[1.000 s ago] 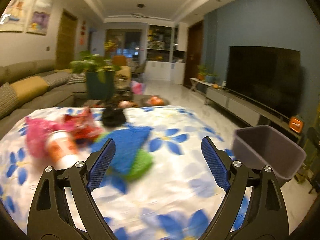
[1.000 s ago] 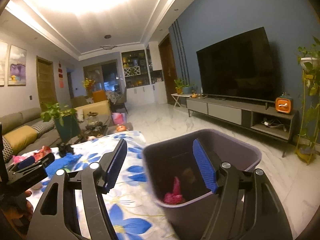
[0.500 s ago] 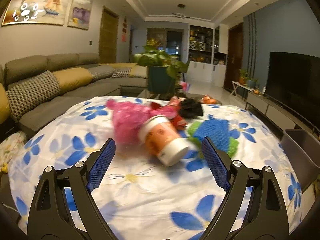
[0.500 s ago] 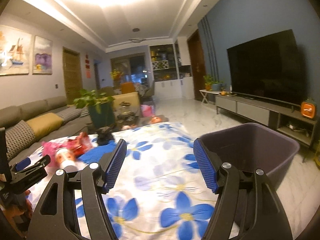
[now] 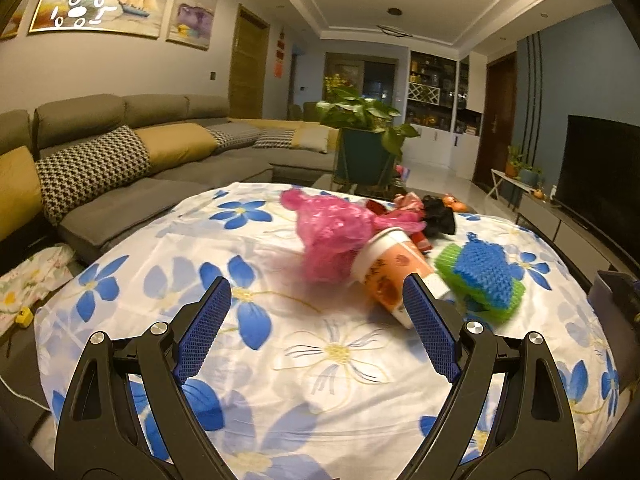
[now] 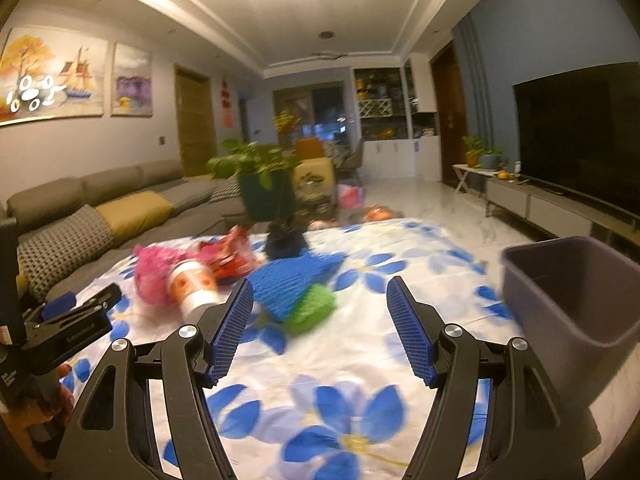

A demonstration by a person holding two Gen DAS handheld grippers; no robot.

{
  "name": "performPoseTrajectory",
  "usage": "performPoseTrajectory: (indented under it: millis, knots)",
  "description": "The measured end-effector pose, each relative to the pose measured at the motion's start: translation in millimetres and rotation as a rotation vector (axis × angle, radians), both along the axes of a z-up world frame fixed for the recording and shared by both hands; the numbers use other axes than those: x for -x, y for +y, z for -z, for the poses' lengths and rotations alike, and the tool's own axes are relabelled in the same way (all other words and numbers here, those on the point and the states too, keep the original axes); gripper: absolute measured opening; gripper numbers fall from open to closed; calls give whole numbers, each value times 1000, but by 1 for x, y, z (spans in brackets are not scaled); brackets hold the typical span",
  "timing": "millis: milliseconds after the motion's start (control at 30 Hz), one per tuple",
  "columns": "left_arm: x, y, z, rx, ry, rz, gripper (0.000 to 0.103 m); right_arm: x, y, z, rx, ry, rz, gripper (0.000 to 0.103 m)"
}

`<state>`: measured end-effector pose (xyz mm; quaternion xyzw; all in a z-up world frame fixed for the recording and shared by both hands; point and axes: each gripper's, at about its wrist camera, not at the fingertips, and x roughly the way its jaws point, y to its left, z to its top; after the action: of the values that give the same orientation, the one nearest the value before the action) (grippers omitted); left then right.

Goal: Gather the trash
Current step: 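Grasp the second white-orange cup with the right tool while the left tool grasps a pink bag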

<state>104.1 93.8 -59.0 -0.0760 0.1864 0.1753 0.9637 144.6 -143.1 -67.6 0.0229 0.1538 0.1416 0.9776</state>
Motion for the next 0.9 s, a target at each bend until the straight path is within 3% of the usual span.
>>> performPoseTrajectory:
  millis: [300, 433, 900]
  knots:
    - [5, 38, 6, 12, 12, -98, 86, -40, 59, 18, 19, 95, -163, 68]
    - [5, 57, 8, 32, 13, -133, 86, -54, 87, 18, 36, 110, -224, 77]
    - [0, 90, 9, 50, 12, -167, 86, -104, 152, 30, 167, 201, -290, 77]
